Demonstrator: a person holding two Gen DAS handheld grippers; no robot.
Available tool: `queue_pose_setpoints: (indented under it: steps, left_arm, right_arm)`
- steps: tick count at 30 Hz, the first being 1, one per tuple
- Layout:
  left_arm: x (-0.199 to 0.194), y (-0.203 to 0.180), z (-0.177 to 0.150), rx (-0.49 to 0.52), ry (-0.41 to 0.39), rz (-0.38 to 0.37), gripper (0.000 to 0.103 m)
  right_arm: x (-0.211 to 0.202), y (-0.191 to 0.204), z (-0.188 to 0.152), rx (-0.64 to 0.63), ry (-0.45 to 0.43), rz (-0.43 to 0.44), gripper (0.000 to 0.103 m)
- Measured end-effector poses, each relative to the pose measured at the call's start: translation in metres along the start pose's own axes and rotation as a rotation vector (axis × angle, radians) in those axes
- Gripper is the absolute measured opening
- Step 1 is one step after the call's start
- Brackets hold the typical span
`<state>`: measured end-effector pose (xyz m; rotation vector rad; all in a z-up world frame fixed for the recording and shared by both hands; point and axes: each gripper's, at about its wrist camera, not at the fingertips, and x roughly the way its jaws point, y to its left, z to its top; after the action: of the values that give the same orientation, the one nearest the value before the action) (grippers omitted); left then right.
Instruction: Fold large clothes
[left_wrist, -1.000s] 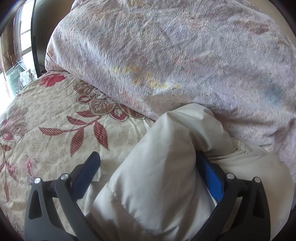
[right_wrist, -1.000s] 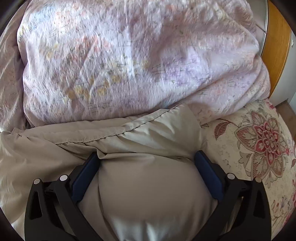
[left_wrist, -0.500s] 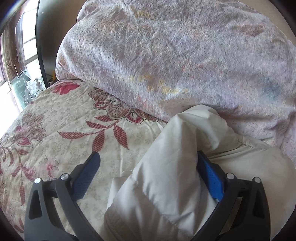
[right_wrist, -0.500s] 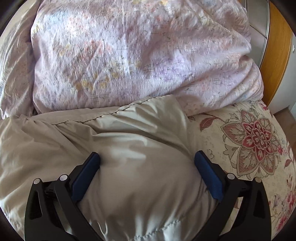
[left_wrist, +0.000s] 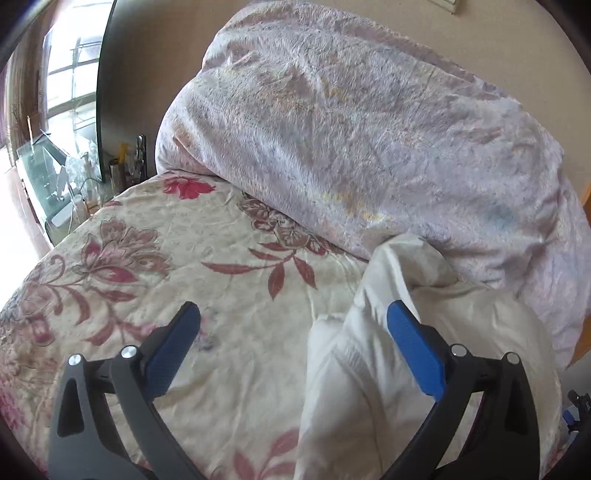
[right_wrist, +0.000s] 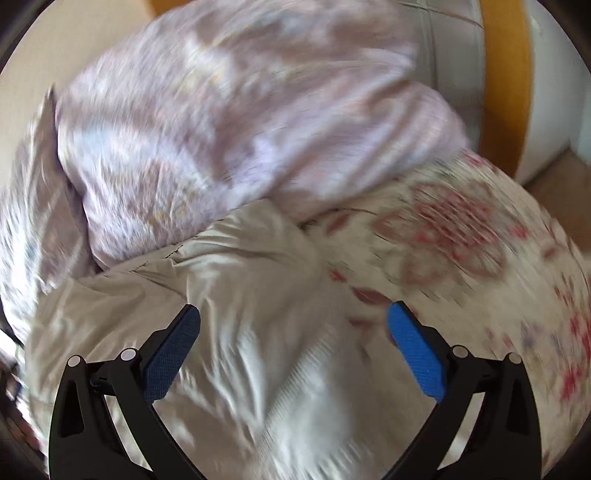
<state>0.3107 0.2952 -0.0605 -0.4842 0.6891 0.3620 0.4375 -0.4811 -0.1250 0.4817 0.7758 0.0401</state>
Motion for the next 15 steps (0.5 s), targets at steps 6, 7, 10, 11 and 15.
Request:
queue_pose_setpoints:
  steps: [6,7,10,11,15]
  left_arm:
    - [-0.060,0.031,-0.062,-0.138,0.093,-0.160,0.101]
    - [-0.061,0.035,-0.072,-0.174,0.112,-0.193,0.101]
    - [-0.063,0.036,-0.095,-0.269,0.178,-0.278,0.099]
    - [-0.062,0.035,-0.102,-0.291,0.194,-0.300,0.099]
    - [-0.056,0.023,-0.111,-0.331,0.209,-0.345,0.095]
  right_arm:
    - [-0.042,0.004,-0.079,0.255,0.113,0.179,0.097]
    - [-0.041,0.001,-0.089,0.283,0.145,0.226,0.096]
    - [-0.032,0.023,-0.114,0.321,0.220,0.288,0.087]
    - [-0.031,0.030,-0.118,0.322,0.232,0.300,0.083]
    - [-0.024,0.047,-0.130,0.314,0.254,0.315,0.079]
